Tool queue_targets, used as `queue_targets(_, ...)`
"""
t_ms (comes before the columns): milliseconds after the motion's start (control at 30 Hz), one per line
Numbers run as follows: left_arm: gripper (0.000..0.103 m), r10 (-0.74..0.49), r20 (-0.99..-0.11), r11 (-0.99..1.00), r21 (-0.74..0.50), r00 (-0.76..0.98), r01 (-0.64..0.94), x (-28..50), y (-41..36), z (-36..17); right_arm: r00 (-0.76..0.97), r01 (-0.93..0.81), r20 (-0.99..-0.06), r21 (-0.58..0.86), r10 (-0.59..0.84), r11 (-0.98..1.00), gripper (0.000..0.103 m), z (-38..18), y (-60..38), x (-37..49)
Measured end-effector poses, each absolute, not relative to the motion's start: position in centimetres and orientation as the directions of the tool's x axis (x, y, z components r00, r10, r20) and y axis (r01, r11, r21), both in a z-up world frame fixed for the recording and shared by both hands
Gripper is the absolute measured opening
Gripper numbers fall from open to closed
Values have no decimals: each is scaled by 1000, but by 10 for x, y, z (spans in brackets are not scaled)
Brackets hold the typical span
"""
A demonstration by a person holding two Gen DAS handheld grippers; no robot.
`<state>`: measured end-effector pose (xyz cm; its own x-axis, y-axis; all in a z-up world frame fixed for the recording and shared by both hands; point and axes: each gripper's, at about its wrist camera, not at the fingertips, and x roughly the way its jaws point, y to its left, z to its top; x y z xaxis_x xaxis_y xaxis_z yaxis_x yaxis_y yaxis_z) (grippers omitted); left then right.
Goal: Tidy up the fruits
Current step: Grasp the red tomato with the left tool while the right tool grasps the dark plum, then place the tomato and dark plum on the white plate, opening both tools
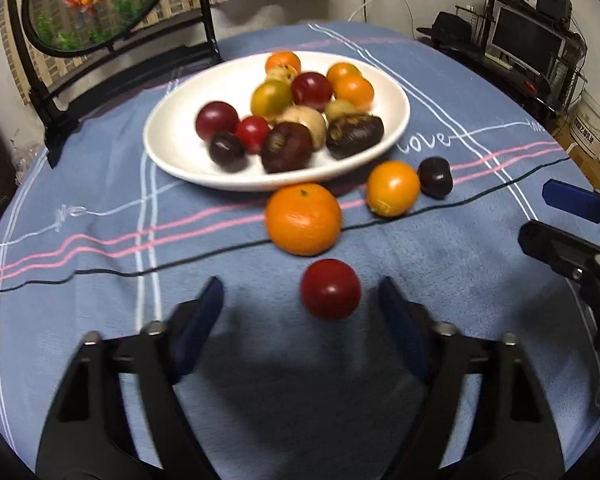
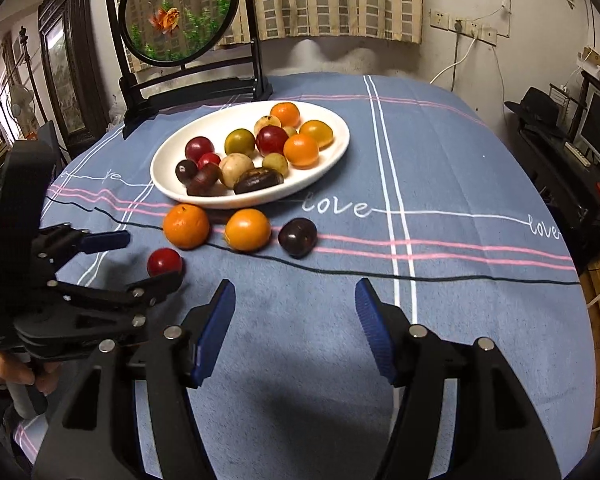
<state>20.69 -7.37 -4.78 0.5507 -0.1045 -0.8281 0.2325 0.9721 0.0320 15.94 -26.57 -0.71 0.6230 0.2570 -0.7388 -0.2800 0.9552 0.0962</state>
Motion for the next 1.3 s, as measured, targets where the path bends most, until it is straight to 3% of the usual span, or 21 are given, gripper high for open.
queue_targets(33, 42, -127, -841, 970, 6, 526, 243, 209, -74, -52, 621, -280, -741, 94, 255, 955, 63, -8, -266, 160)
queue_targets(100, 31, -150, -837, 970, -23, 526, 241, 209, -73, -53, 618, -279, -746, 85, 247, 956, 63, -10, -268, 161)
queue_targets(733, 31, -187, -819, 968, -57, 543, 246, 213, -41, -39, 546, -310, -825, -36, 147, 950, 62, -46, -231, 240)
queue_targets(800, 31, -182, -816, 969, -54, 548, 241, 214, -38, -38, 557, -309, -819, -48, 140, 950, 52, -45, -228, 245)
queue_targets(867, 31, -176, -816, 970, -50, 550, 236, 215, -34, -37, 537, -326, -826, -15, 172, 945, 33, -47, -227, 248)
queue_targets(1300, 30, -179, -766, 972, -39, 618, 233, 236, -22, 18, 647, -319, -721, 40, 248, 947, 33, 11, -240, 220)
